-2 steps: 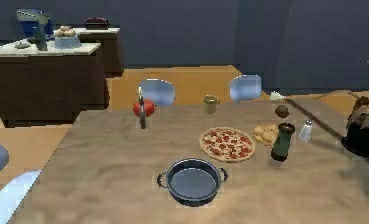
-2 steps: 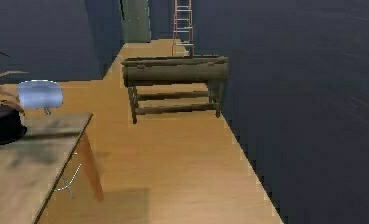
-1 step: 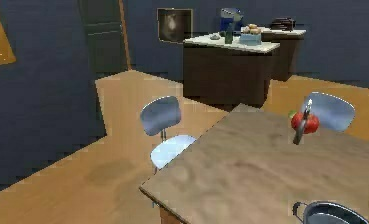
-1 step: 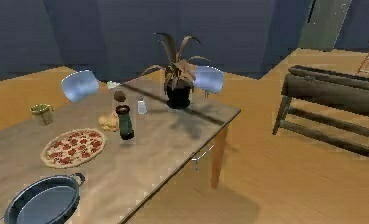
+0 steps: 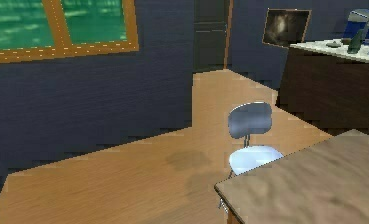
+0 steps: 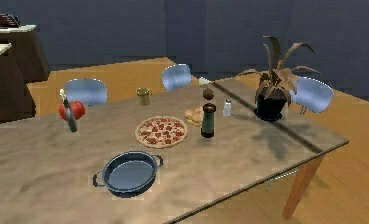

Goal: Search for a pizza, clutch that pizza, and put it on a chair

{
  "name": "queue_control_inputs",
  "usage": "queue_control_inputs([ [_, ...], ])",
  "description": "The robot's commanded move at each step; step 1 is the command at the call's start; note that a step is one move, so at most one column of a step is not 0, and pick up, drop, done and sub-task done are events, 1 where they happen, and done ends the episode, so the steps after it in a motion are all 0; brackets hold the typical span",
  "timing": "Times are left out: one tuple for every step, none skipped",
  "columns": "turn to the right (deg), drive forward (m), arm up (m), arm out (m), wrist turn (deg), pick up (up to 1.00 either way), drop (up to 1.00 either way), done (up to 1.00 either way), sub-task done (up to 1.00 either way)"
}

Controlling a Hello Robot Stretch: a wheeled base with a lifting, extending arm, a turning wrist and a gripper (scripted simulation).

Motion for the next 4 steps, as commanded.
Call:
queue_control_inputs([
  [0.0,0.00,0.50,0.00,0.0,0.00,0.00,0.00,0.00],
  [0.0,0.00,0.38,0.00,0.0,0.00,0.00,0.00,0.00],
  [0.0,0.00,0.00,0.48,0.0,0.00,0.00,0.00,0.00],
  [0.0,0.00,0.00,0.00,45.0,0.00,0.00,0.00,0.00],
])
